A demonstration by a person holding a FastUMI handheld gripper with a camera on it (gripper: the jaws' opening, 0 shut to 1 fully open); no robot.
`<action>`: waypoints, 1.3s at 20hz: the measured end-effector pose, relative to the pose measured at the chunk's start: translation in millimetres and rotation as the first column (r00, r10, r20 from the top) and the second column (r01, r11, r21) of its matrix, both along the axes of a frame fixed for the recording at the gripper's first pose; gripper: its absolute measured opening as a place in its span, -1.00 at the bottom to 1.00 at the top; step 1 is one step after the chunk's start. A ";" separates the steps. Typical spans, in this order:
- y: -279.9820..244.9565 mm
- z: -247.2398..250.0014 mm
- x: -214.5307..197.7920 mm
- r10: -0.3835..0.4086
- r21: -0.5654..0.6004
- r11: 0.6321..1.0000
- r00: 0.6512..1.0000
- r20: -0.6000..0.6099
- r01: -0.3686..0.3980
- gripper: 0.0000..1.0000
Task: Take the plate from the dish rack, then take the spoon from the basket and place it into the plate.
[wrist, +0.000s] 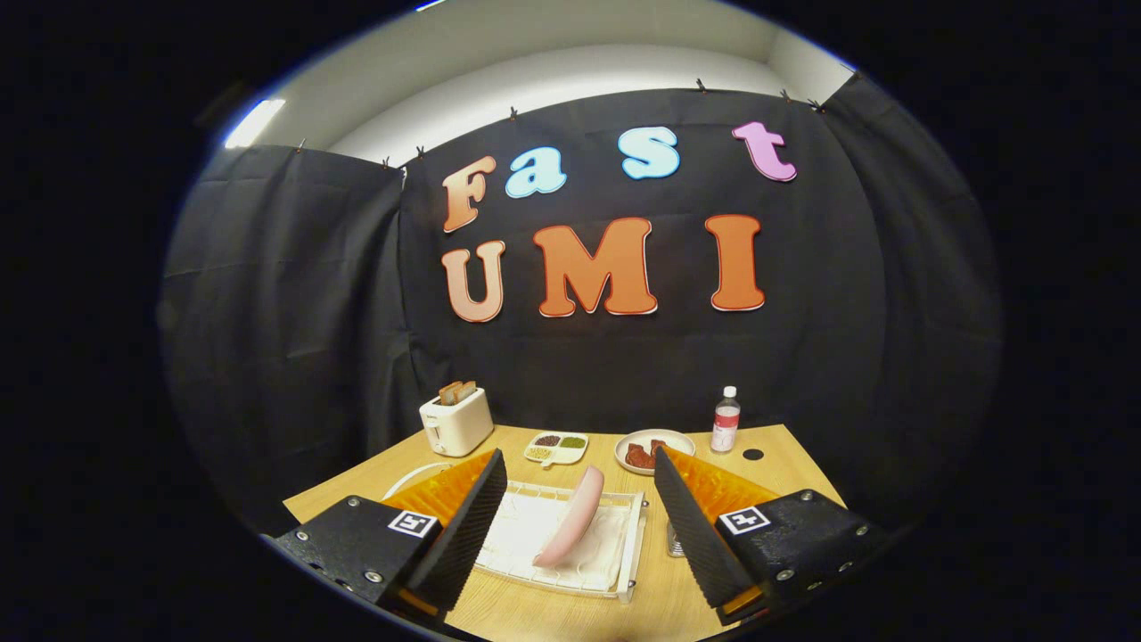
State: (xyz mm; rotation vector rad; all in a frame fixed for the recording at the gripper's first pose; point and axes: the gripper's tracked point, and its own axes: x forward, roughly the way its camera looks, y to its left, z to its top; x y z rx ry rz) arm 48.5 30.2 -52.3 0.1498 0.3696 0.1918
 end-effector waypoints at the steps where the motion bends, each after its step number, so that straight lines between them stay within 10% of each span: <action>1: 2.7 0.1 4.0 0.009 -0.003 1.000 1.000 -0.009 -0.009 0.98; 17: 50.9 -71.2 60.2 0.114 -0.076 0.985 0.921 -0.373 -0.153 0.93; 26: 49.4 -149.5 78.0 0.070 -0.073 0.986 0.775 -0.628 -0.148 0.79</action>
